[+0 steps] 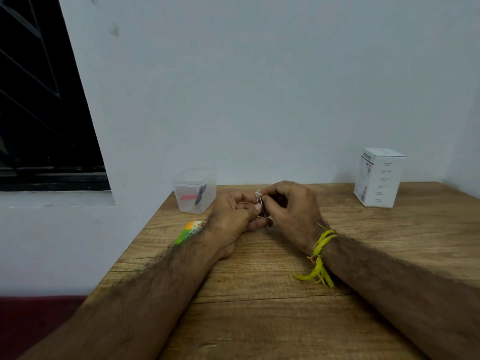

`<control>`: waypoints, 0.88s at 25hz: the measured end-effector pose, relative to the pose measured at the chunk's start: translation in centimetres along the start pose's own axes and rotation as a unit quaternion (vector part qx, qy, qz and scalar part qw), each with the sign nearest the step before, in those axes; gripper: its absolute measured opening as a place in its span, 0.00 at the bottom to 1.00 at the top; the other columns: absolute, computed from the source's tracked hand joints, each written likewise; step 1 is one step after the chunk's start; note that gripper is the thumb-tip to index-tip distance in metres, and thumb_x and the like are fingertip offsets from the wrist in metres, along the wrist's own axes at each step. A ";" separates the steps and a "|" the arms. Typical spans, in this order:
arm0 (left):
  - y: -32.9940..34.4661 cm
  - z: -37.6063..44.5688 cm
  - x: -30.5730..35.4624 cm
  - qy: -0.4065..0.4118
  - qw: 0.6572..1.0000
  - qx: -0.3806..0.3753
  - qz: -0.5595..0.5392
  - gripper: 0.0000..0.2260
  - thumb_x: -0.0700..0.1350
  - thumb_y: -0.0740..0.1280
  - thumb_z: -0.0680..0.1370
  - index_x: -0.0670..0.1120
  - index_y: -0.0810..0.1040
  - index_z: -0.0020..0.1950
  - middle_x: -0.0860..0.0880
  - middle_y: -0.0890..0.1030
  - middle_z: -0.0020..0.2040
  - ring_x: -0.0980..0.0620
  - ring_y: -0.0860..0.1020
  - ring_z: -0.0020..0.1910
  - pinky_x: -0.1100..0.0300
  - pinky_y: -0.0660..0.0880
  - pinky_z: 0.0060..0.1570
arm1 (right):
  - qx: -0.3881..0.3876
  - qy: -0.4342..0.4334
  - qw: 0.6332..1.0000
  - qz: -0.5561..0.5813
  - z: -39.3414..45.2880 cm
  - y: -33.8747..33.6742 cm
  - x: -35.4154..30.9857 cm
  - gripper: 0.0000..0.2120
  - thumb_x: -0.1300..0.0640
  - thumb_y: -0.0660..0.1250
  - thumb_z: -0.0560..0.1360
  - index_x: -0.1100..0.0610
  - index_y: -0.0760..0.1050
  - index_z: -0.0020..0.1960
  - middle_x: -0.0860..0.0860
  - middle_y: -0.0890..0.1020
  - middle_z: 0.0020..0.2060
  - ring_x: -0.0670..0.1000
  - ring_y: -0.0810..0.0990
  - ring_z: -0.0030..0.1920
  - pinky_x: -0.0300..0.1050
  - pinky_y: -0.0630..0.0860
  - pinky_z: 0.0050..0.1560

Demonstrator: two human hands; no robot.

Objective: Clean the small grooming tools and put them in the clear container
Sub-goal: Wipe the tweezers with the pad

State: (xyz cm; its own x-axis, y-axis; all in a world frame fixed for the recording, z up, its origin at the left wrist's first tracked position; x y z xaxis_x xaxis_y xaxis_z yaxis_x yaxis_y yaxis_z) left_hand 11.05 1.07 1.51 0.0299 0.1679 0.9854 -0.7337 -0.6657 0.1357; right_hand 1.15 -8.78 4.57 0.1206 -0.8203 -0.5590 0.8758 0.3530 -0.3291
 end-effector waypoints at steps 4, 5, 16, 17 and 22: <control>-0.1 0.2 -0.2 -0.006 1.000 0.002 0.005 0.06 0.31 0.66 0.80 0.35 0.81 0.54 0.35 0.85 0.47 0.44 0.86 0.40 0.62 0.83 0.36 | -0.013 0.013 1.000 0.009 0.3 -0.1 0.6 0.04 0.62 0.73 0.73 0.56 0.85 0.46 0.46 0.85 0.39 0.43 0.83 0.41 0.38 0.80 0.44; 0.0 0.2 -0.2 -0.007 1.000 0.002 0.003 0.05 0.31 0.66 0.80 0.35 0.81 0.54 0.36 0.85 0.46 0.45 0.86 0.40 0.62 0.83 0.37 | -0.022 -0.008 1.000 -0.004 0.3 -0.1 0.5 0.04 0.62 0.73 0.73 0.55 0.85 0.45 0.46 0.85 0.39 0.43 0.83 0.41 0.38 0.80 0.44; -0.1 0.2 0.0 0.008 1.000 0.002 0.019 0.04 0.32 0.67 0.80 0.34 0.80 0.53 0.40 0.85 0.42 0.49 0.85 0.36 0.62 0.82 0.34 | -0.049 -0.126 0.989 -0.066 -0.1 0.2 -0.5 0.05 0.63 0.71 0.73 0.57 0.84 0.47 0.48 0.82 0.38 0.47 0.80 0.40 0.50 0.80 0.43; -0.1 0.2 -0.1 0.011 1.000 0.004 0.021 0.04 0.32 0.67 0.80 0.34 0.80 0.54 0.41 0.85 0.41 0.49 0.85 0.35 0.61 0.82 0.34 | -0.053 -0.131 0.988 -0.068 -0.1 0.2 -0.7 0.05 0.63 0.71 0.73 0.57 0.84 0.47 0.49 0.82 0.38 0.48 0.80 0.40 0.51 0.80 0.42; -0.2 0.3 0.1 0.017 0.999 0.008 0.035 0.04 0.34 0.67 0.80 0.37 0.80 0.53 0.44 0.85 0.38 0.52 0.83 0.32 0.60 0.81 0.31 | -0.060 -0.144 0.985 -0.079 -0.2 0.3 -0.8 0.05 0.63 0.70 0.73 0.58 0.84 0.48 0.49 0.81 0.38 0.50 0.80 0.40 0.53 0.79 0.41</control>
State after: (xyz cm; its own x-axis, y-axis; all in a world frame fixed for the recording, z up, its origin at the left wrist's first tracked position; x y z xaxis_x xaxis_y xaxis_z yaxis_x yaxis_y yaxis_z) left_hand 11.43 1.04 1.59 -0.0452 0.1454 0.9883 -0.7226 -0.6879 0.0682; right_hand 1.26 -7.94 4.80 0.1298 -0.9566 -0.2610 0.8344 0.2476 -0.4924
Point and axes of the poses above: each hand's wrist, its own z-axis towards the middle knuckle, its own y-axis out of the palm, x = y × z, the point moved 6 cm from there along z, towards the middle knuckle
